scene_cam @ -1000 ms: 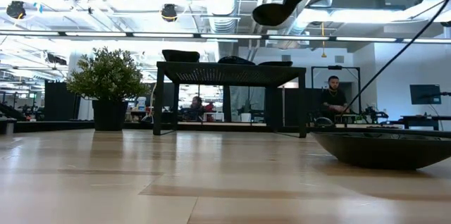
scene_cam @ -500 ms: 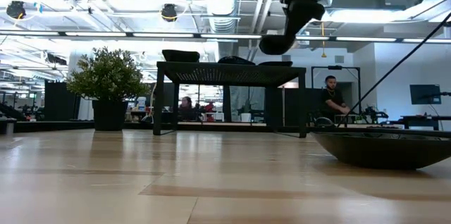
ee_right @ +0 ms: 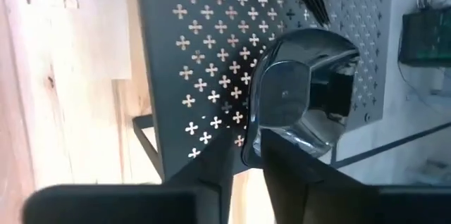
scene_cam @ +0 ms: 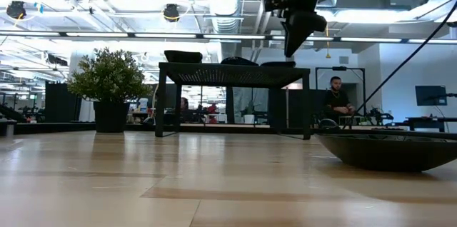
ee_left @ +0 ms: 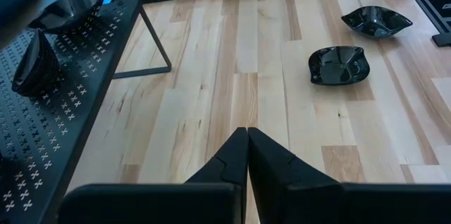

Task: Pick & Place Mini shaped plates
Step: Stack the leaf shaped plate on top of the leaf shaped plate on the shelf, then stack the leaf shaped plate on top of the leaf shaped plates on the shelf

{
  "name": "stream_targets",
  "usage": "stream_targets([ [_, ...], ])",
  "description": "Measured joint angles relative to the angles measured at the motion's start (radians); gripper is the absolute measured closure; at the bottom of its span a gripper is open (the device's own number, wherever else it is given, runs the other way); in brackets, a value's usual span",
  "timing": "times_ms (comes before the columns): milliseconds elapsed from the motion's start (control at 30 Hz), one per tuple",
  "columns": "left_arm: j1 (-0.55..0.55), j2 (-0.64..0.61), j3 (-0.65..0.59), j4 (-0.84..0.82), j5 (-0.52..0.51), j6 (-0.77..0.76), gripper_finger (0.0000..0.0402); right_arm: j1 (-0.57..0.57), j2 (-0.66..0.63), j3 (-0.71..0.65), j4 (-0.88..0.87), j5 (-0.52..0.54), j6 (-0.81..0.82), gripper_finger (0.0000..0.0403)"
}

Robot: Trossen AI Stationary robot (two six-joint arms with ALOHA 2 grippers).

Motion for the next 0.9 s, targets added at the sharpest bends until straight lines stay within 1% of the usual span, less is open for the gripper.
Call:
stream_targets([
  [167,0.0,0.0,0.0,0.002,0.0,0.0,0.0389,0.042,-0.024,0.0,-0.003,0.007,0.05,0.031],
  [233,0.0,0.0,0.0,0.002,0.0,0.0,0.0389,0.074,-0.041,0.0,-0.017,0.003,0.104,0.0302],
  [300,0.0,0.0,0.0,0.003,0.0,-0.004,0.0389,0.117,-0.055,0.0,-0.033,-0.006,0.208,0.0297],
  [467,0.0,0.0,0.0,0.004,0.0,-0.007,0.0389,0.279,-0.057,0.001,-0.138,-0.1,0.501,0.0295],
  [600,0.0,0.0,0.0,0.006,0.0,-0.008,0.0389,0.443,-0.001,0.0,-0.21,-0.165,0.765,0.0295],
  [700,0.0,0.0,0.0,0.01,0.0,-0.008,0.0389,0.571,0.052,0.0,-0.193,-0.217,0.967,0.0295],
  [800,0.0,0.0,0.0,0.014,0.0,-0.008,0.0389,0.693,0.128,0.0,-0.11,-0.236,1.101,0.0294],
  [900,0.0,0.0,0.0,0.021,0.0,-0.008,0.0389,0.79,0.224,0.0,-0.01,-0.243,1.199,0.0294],
])
